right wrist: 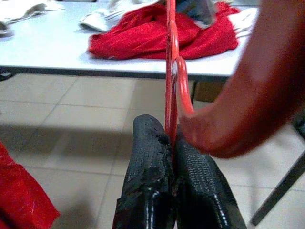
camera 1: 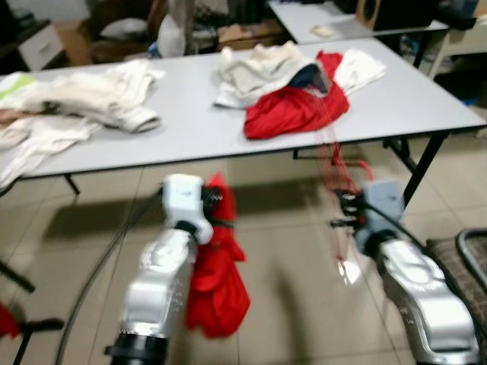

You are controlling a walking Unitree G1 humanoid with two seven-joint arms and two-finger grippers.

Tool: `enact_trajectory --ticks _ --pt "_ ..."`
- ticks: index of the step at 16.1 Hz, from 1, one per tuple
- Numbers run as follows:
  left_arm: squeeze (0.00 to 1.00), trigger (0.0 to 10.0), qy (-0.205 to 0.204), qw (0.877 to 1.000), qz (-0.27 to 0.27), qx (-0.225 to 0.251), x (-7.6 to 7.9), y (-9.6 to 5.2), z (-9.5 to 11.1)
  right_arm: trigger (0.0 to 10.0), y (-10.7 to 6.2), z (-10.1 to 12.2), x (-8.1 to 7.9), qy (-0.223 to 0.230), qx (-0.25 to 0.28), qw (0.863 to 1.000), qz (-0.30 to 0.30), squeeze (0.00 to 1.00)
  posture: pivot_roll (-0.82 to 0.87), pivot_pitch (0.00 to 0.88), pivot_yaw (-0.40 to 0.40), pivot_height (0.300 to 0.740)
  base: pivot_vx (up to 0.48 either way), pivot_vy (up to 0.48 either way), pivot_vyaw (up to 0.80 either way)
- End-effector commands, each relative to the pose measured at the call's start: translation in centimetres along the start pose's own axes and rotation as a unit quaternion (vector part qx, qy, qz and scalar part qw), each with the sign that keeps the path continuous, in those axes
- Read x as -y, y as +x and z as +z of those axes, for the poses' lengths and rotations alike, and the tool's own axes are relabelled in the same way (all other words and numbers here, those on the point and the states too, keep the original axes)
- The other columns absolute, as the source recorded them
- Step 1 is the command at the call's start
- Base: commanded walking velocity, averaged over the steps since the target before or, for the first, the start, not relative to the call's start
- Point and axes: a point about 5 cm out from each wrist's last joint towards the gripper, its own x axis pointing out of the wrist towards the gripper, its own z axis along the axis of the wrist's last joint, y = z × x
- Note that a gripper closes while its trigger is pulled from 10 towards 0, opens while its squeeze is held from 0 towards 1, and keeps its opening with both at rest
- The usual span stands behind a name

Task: Hang hanger

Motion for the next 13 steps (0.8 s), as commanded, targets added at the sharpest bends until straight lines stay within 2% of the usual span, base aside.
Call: enact_trajectory --ticks 1,4,9,10,13 --pt "0.00 10.0 0.011 0.999 0.020 0.026 -1.1 -0.1 1.2 10.0 0.2 0.9 -1.1 -0.005 0.016 0.999 0.032 0.00 -0.15 0.000 0.055 0.740 0.390 0.000 0.00" --pt "0.00 10.0 0.018 0.998 0.017 0.051 -1.1 0.4 2.9 10.0 0.3 1.3 -0.9 -0.021 0.022 0.999 0.045 0.00 -0.15 0.000 0.054 0.740 0.394 0.000 0.00" --pt "0.00 10.0 0.034 0.996 0.017 0.082 -1.7 1.5 5.8 10.0 -0.5 2.7 -1.2 -0.045 0.035 0.991 0.125 0.00 -0.15 0.000 0.063 0.740 0.395 0.000 0.00" --pt "0.00 10.0 0.041 0.994 0.004 0.098 -1.7 2.0 7.1 10.0 -0.7 3.5 -0.6 -0.056 0.043 0.989 0.131 0.00 -0.15 0.000 0.073 0.740 0.401 0.000 0.00" --pt "0.00 10.0 0.037 0.993 -0.014 0.112 -1.4 2.8 8.5 10.0 -1.3 4.8 0.4 -0.086 0.052 0.983 0.155 0.00 -0.15 0.000 0.081 0.740 0.407 0.000 0.00"
